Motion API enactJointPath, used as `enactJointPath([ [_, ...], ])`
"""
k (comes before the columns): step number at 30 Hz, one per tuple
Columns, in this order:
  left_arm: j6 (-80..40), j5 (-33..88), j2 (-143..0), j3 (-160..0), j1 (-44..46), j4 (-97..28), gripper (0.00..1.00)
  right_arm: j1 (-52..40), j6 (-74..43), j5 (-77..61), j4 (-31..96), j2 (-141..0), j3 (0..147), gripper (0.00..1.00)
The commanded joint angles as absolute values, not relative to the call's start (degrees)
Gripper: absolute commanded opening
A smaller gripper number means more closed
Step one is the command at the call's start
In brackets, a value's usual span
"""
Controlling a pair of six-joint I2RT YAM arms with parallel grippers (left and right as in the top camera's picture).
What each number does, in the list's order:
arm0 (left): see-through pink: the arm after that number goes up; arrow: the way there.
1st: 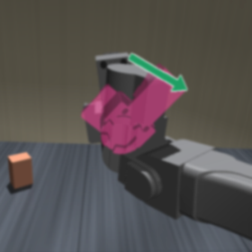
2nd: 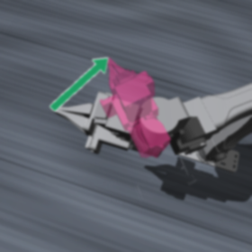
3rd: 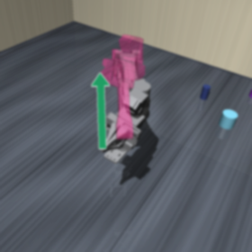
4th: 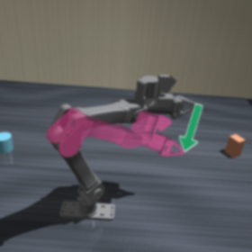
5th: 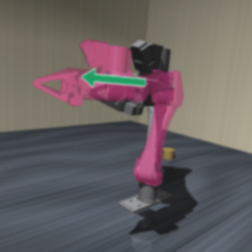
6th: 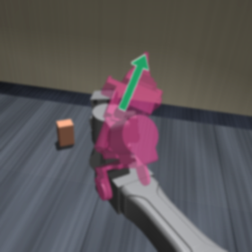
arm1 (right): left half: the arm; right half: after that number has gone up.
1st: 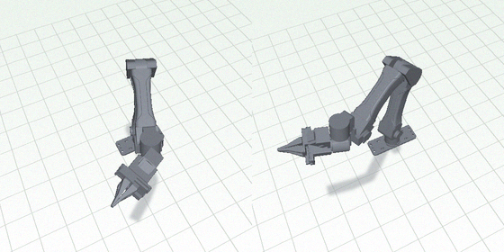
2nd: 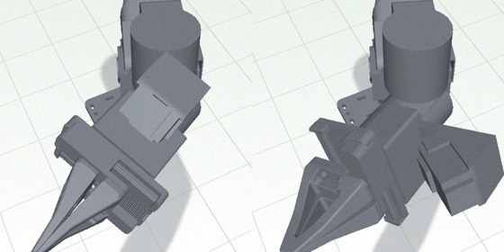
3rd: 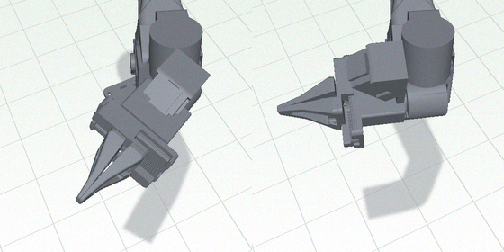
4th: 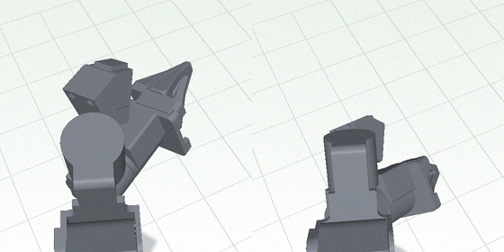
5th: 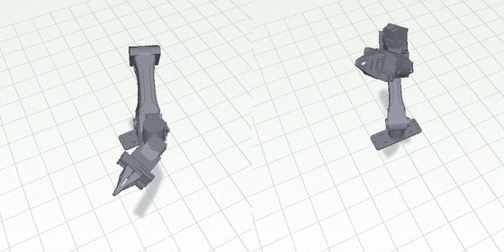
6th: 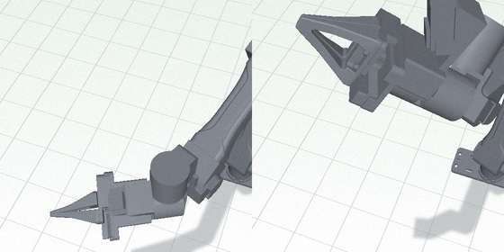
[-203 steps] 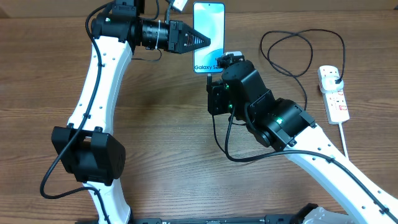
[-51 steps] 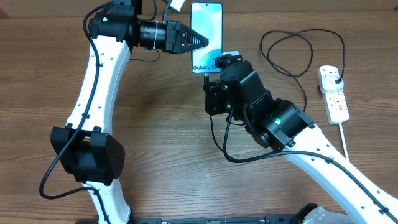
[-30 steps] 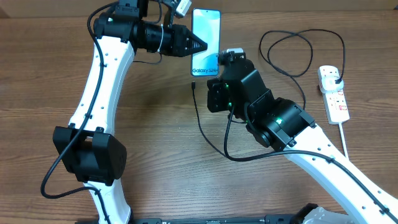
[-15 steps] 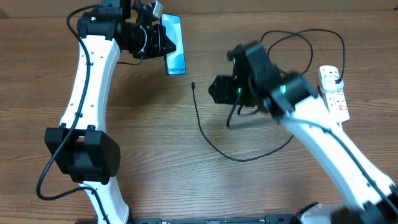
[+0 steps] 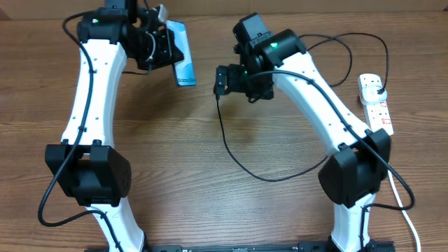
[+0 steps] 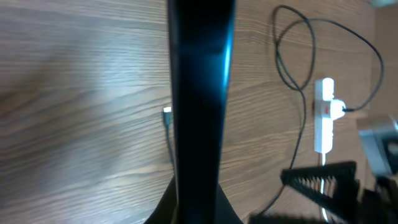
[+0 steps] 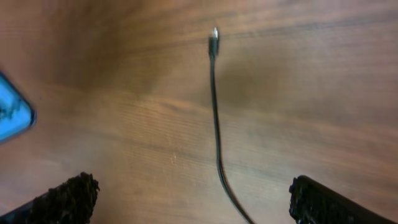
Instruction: Plug charger to phone and switch on socket
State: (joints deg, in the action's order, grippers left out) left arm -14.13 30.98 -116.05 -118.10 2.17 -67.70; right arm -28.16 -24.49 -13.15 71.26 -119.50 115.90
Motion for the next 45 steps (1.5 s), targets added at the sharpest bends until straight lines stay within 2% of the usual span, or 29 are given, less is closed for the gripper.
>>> enactJointPath([
  [1,-15.0,30.7,-115.8,-118.6,-0.1,-68.3,0.04,-28.0,-28.9,-13.9,68.0,-118.6,117.3,1.0],
  [11,-12.0,30.7,-115.8,-118.6,-4.2,-72.2,0.04,-30.2,-30.6,-12.8,60.6,-119.2,115.2,1.0],
  [22,-12.0,30.7,-115.8,-118.6,-4.2,-72.0,0.04,-30.5,-29.5,-8.7,61.3,-120.5,114.7,1.0],
  [26,-12.0,30.7,-115.8,-118.6,-4.1,-72.0,0.04,-30.5,-27.2,-13.0,62.2,-121.1,114.7,0.89],
  [32,-12.0,31.1,-115.8,-118.6,-4.1,-72.0,0.04,-30.5,-26.7,-15.0,61.7,-123.0,114.7,0.89],
  [35,-12.0,31.1,-115.8,-118.6,-4.1,-72.0,0.04,-30.7,-27.1,-11.9,61.0,-124.5,114.7,0.87],
  [39,-12.0,31.1,-115.8,-118.6,-4.1,-71.9,0.04,-31.6,-28.8,-3.9,60.7,-126.7,114.7,0.79],
  [45,-12.0,31.1,-115.8,-118.6,-4.1,-71.7,0.04,-34.4,-27.4,0.3,57.1,-130.5,114.7,0.68],
])
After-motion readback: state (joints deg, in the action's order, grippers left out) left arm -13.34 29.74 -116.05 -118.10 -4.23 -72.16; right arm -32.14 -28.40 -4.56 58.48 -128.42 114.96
